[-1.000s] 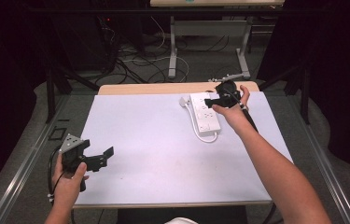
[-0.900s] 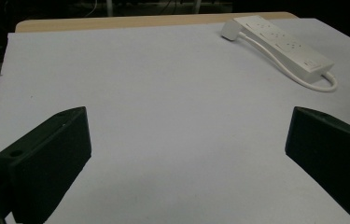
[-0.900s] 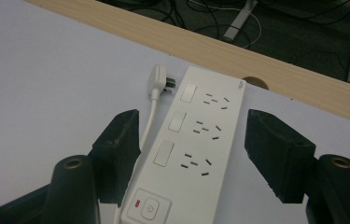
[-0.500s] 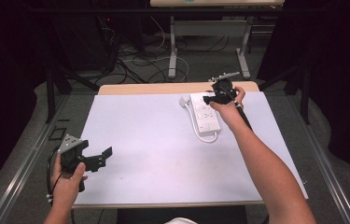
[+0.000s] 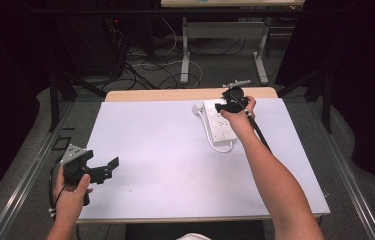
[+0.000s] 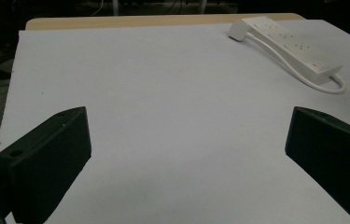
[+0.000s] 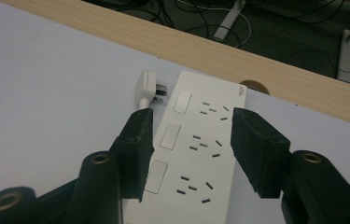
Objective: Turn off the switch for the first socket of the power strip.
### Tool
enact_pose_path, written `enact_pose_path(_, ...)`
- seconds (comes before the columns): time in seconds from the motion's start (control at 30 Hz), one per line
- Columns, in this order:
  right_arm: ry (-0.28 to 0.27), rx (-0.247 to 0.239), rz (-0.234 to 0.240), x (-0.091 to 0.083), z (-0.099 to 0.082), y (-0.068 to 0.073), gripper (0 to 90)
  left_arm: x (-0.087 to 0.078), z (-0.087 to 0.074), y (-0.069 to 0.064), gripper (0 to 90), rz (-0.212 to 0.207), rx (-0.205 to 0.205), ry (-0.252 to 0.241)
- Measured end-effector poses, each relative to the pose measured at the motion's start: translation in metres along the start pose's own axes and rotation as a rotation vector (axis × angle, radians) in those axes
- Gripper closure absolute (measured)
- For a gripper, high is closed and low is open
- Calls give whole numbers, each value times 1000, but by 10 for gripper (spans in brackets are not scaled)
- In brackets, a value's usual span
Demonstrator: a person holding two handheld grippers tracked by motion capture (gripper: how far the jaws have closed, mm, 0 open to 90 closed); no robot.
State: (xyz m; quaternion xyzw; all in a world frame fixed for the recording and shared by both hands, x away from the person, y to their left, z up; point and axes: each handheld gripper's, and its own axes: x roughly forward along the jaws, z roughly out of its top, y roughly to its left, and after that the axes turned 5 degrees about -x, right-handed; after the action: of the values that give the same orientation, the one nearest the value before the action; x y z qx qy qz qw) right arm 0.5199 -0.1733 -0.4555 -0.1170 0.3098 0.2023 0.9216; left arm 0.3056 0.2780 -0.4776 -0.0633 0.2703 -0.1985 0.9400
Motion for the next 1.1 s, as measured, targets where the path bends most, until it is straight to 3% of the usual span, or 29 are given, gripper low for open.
enact_pose_path(0.27, 17, 31, -16, 9, -3, 0, 540, -1, 0, 1, 3, 3, -8, 1)
enact_pose_path(0.7, 48, 26, -16, 23, -8, 4, 605, -1, 0, 0, 3, 3, -6, -3)
enact_pose_path(0.73, 56, 47, -14, 24, -9, 6, 630, -1, 0, 0, 3, 3, -6, -4)
enact_pose_path(0.87, 52, 54, -5, 27, -10, 7, 643, -1, 0, 0, 3, 2, -9, 3)
enact_pose_path(0.9, 67, 89, 22, 28, -11, 8, 654, 0, -1, 0, 3, 3, -7, 0)
enact_pose_path(0.97, 68, 96, 22, 29, -11, 9, 663, 0, -1, 0, 3, 3, -4, 1)
enact_pose_path(1.1, 87, 73, 7, 34, -13, 11, 695, 0, -1, 0, 3, 3, -5, 2)
